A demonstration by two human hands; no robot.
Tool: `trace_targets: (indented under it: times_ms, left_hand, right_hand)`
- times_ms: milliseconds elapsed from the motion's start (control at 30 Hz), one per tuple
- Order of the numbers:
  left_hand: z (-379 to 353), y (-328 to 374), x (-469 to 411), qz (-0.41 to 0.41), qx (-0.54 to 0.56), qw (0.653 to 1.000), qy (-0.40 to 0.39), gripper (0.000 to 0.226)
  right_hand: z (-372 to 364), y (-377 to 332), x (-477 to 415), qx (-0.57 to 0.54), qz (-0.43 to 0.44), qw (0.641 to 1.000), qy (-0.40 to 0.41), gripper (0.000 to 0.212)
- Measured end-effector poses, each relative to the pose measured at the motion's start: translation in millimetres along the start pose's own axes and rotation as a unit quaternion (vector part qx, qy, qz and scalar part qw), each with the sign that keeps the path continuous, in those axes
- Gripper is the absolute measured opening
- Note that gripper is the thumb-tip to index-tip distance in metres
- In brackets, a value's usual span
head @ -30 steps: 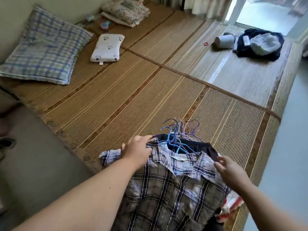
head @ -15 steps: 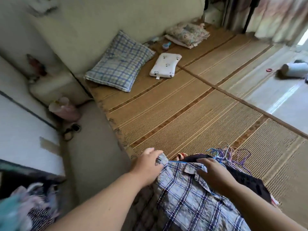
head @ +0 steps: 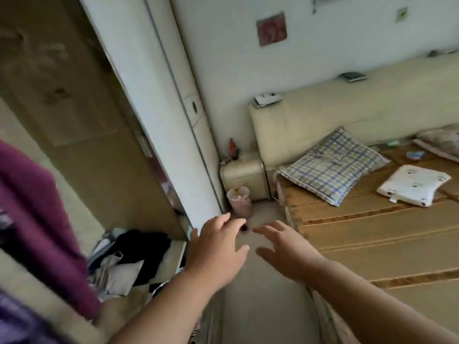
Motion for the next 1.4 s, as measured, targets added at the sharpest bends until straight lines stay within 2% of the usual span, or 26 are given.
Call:
trace_targets:
  times_ms: [167,333,533,733,867,1033,1100,1200,1400]
  left_hand:
    - [82.6,-119.4,49.7,0.101,-0.093,0.987,0.081,0.06]
    - [172.5,-198.9,82.3,0.193,-0.195,0.949,0.155,0.063]
    - [262.8,-249.9,94.7,0.297,-0.284,0.876,0.253,0.066]
    - [335.2,-296.3,84.3,0.441,-0.328,0.768,0.33,0.097]
    - [382.6,-308.4,67.9,0.461,-0.387,0.722,0.343,0.092]
    - [417.3,-315.8,47.8,0.478,-0.499,0.662,0.291,0.097]
    - [422.1,-315.3,41.8,0.482,-0.539,0.632,0.279,0.093]
    - [421.6,-317.7,37.7,0.491,-0.581,0.593,0.262,0.088]
    - [419.9,-316.6,37.9,0.486,-0.608,0.553,0.296,0.087]
  right_hand:
    - [-35.8,-128.4,-60.3,-0.031,0.129,0.991,-0.008,0.05]
    - [-61.5,-225.7,-109.2,-0.05,0.21,0.975,-0.047,0.053]
    - [-63.5,-334.2,-167.7,-0.124,0.339,0.931,-0.053,0.056]
    - [-60.1,-409.9,-227.7,-0.173,0.441,0.875,-0.102,0.054]
    - [-53.3,-461.0,-259.1,-0.184,0.491,0.843,-0.12,0.054]
    - [-55.5,-526.2,-295.8,-0.254,0.499,0.815,-0.151,0.044]
    - [-65.7,-546.9,-314.3,-0.274,0.486,0.814,-0.161,0.037]
    - [-87.4,-568.4,-347.9,-0.317,0.439,0.819,-0.189,0.038]
    - [-135.8,-594.9,-390.6,-0.378,0.374,0.798,-0.282,0.033]
Point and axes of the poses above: each hand's wrist, its own x-axis away from the middle knuckle, its own z-axis out of the back of the hand, y = z × x, the point moved 9 cm from there along -x, towards the middle knuckle, and after that the axes turned 13 degrees about -x, right-handed, at the moved point
